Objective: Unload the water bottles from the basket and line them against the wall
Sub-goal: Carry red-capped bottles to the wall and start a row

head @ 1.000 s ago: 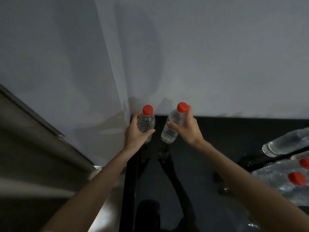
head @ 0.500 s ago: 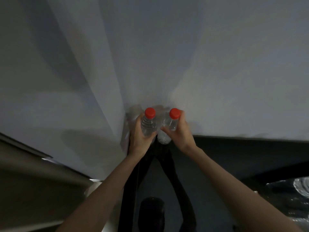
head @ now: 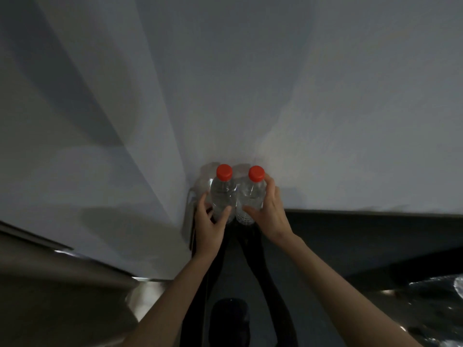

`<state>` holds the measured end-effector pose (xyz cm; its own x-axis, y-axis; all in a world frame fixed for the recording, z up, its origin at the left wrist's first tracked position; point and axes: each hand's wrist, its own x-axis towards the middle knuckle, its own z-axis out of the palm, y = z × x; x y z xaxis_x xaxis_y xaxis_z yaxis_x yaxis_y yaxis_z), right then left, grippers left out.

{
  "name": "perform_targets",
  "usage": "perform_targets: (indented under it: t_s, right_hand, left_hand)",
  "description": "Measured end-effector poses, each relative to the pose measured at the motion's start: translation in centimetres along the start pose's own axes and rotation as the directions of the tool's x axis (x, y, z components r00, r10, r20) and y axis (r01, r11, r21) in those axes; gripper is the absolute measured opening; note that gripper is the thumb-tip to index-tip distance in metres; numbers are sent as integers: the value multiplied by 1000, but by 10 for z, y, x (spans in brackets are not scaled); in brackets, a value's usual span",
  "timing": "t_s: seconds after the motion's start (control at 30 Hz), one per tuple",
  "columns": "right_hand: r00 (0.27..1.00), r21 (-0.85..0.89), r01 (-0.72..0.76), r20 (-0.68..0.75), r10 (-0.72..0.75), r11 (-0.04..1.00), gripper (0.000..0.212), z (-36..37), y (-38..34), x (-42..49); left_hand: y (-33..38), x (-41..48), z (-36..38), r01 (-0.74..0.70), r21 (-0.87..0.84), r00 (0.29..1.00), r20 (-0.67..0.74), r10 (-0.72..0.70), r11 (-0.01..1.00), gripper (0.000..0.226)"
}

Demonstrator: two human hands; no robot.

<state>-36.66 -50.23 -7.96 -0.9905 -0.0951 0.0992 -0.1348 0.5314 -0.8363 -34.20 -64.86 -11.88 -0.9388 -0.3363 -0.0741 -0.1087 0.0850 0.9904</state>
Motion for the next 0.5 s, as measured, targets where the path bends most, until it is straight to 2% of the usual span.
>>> perform_targets:
  t_s: [0.13, 0.3, 0.5]
  right_hand:
    - [1000, 28, 13, -13, -12, 1000, 86, 3, 5, 1]
    - [999, 63, -27, -29, 29, 998, 85, 8, 6, 3]
    - [998, 1, -42, -54, 42, 999, 88, 13, 5, -2]
  left_hand:
    - [-1, -5, 5, 161, -67, 987, 28, -159, 985, 54]
    - [-1, 0, 2, 125, 17, 992, -4, -125, 992, 54]
    - [-8, 5, -4, 119, 93, 992, 35, -123, 988, 51]
